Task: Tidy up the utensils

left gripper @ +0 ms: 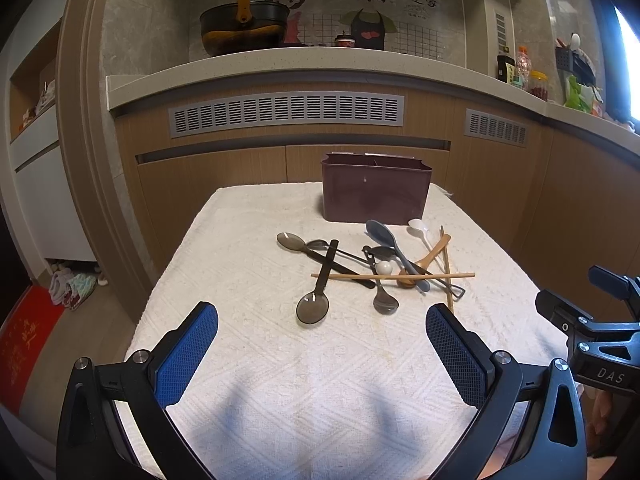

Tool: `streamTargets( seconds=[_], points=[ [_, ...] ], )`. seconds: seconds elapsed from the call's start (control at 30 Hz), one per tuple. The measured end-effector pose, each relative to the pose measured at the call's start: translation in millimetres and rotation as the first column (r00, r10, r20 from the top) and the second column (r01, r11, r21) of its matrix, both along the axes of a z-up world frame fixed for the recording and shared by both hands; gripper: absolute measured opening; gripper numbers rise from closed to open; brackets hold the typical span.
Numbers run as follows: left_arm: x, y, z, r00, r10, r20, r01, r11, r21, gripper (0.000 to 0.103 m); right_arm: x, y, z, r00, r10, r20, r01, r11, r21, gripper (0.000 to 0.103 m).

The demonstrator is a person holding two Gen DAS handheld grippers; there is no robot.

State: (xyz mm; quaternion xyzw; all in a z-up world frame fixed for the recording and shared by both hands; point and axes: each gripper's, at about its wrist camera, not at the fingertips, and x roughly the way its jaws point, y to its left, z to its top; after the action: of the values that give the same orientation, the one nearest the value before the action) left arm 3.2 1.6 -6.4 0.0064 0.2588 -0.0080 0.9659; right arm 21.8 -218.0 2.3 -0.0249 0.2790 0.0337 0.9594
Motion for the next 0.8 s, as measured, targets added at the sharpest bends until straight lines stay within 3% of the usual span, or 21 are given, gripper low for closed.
streamTargets(
  seconds=[0.8],
  points=[
    [1.0,3.5,6.0,1.000,0.006,-0.017,-0.007,1.000,-0.017,0.103,2.2,-2.3,2.0,1.000,0.005,-0.005,-0.005,1.000,0.005,0.103]
  ],
)
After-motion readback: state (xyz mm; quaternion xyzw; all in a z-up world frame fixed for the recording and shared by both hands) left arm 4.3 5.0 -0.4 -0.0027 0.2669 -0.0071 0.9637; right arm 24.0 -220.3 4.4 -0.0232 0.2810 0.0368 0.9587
